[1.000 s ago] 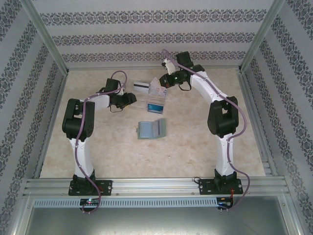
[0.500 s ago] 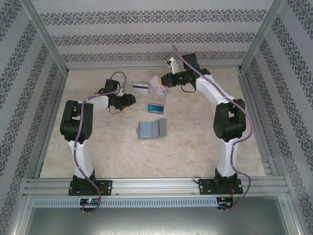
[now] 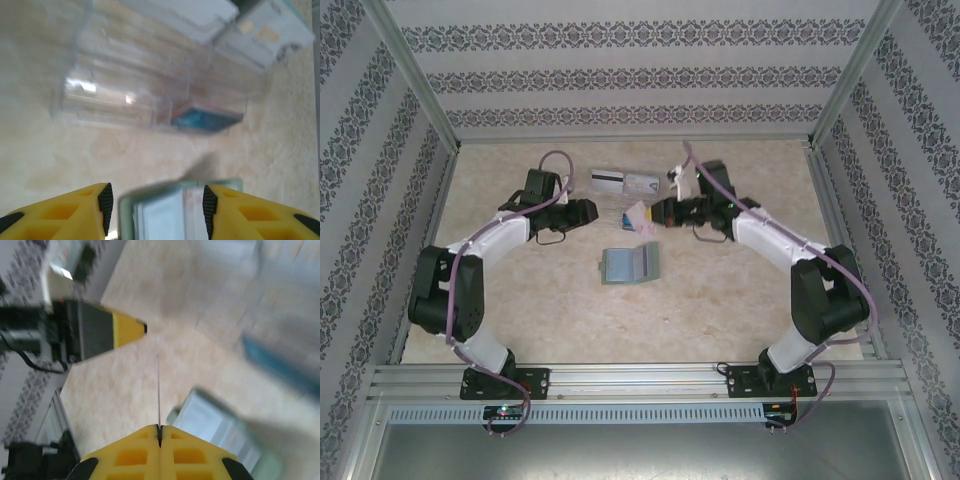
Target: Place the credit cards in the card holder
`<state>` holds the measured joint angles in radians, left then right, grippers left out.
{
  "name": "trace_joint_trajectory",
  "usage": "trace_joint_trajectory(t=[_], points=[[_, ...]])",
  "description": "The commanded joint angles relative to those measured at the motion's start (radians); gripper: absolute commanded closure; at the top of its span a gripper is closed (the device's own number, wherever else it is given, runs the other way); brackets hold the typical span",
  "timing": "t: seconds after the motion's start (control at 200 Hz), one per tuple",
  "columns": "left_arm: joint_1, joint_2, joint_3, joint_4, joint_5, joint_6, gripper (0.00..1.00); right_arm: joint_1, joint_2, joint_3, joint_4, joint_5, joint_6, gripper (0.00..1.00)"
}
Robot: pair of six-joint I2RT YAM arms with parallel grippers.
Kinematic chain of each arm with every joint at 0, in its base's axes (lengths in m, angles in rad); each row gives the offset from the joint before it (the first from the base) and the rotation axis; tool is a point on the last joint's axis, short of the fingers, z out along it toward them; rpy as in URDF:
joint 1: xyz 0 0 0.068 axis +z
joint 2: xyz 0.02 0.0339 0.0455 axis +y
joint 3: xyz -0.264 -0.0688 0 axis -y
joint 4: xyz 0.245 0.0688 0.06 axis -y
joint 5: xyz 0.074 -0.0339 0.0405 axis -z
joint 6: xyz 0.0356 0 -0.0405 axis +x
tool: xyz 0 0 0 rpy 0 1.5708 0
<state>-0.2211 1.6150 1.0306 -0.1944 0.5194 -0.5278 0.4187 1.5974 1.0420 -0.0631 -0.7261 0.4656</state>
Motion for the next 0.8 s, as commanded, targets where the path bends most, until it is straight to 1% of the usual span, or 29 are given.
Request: trace_joint_trajectory(t=[0.0,0.115,0.235,0.325,0.6,0.794], points=[[-0.053,-0.044,-0.114,-0.024,-0.016,-0.016,0.48,0.073,-0.045,-0.161,0.149,0.106,0.175,1.00],[-0.098,-0.075,-0.203,0.015,-0.021,-0.057,0.49,0.134,-0.077,-0.290,0.233,0.203,0.256,1.00],[-0.148,-0.065,-0.232,0.038,-0.028,-0.085,0.49,0.143,-0.056,-0.366,0.329,0.245,0.322,1.00],[-0.175,-0.036,-0.233,0.049,-0.036,-0.099,0.49,0.141,-0.033,-0.386,0.357,0.271,0.325,1.00],[-0.202,0.047,-0.253,0.102,-0.064,-0.121,0.53,0.117,0.060,-0.381,0.435,0.246,0.348,1.00],[-0.219,0.086,-0.244,0.121,-0.059,-0.130,0.59,0.103,0.151,-0.368,0.523,0.203,0.404,1.00]])
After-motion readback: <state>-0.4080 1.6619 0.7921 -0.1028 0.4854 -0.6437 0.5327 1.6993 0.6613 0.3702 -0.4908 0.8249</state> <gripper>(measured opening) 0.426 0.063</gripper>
